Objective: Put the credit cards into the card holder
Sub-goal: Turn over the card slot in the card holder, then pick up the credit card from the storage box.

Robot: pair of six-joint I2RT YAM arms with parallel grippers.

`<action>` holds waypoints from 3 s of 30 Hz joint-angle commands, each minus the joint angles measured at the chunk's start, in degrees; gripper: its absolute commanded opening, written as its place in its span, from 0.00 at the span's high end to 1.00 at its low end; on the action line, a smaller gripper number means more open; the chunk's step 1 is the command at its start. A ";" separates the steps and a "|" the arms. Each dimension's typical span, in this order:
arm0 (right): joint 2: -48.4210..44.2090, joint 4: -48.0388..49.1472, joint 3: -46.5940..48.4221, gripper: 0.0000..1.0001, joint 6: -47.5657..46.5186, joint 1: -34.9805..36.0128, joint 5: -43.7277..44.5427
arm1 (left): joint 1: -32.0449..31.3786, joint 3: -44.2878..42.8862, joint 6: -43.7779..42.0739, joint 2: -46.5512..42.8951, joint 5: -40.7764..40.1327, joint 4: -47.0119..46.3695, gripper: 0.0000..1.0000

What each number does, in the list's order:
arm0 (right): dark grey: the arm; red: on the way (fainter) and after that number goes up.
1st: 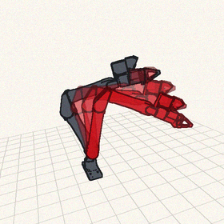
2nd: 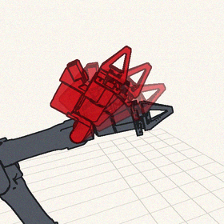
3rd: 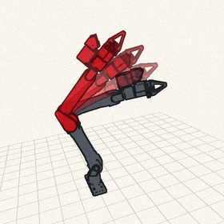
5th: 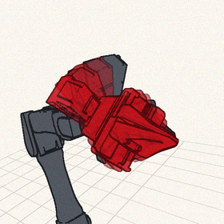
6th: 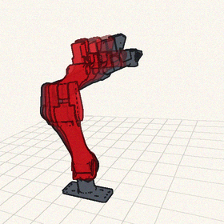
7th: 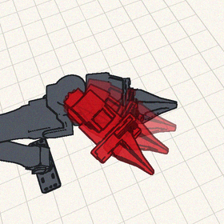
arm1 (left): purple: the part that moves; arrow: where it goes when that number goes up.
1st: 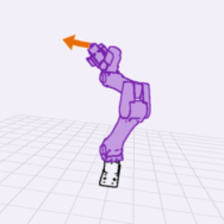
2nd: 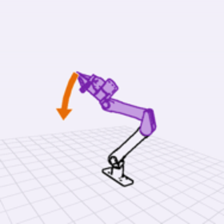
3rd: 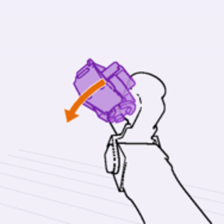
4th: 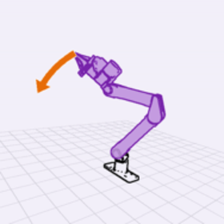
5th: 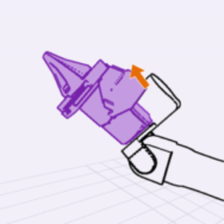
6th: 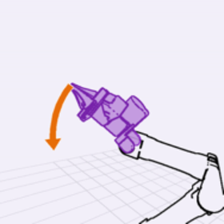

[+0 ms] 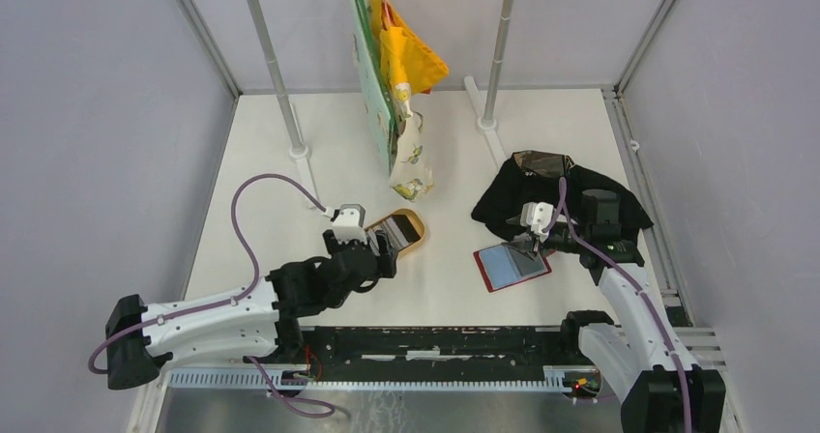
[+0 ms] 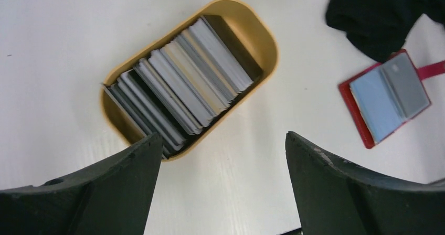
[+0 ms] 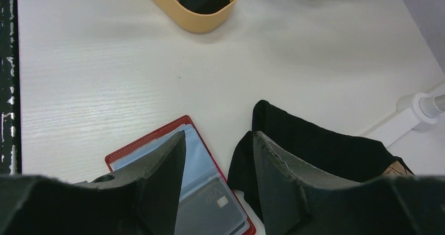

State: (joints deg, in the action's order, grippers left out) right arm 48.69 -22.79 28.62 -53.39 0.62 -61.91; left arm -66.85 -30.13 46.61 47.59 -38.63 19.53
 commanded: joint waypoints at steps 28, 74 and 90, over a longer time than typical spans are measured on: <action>-0.20 1.71 0.03 0.43 -1.37 -0.10 0.25 | 6.98 -2.98 11.09 -2.32 -8.90 14.69 0.22; -0.72 0.64 0.04 0.43 -2.37 -0.04 -0.95 | 20.25 -6.15 8.38 8.36 5.15 12.00 0.98; -0.78 -0.20 0.30 0.43 -3.18 -0.04 -1.44 | 20.20 -6.41 -1.53 -2.50 17.97 7.01 0.98</action>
State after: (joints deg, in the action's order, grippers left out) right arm 48.42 -22.59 28.47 -55.46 0.62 -61.25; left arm -46.63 -35.31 52.03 47.94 -27.66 33.50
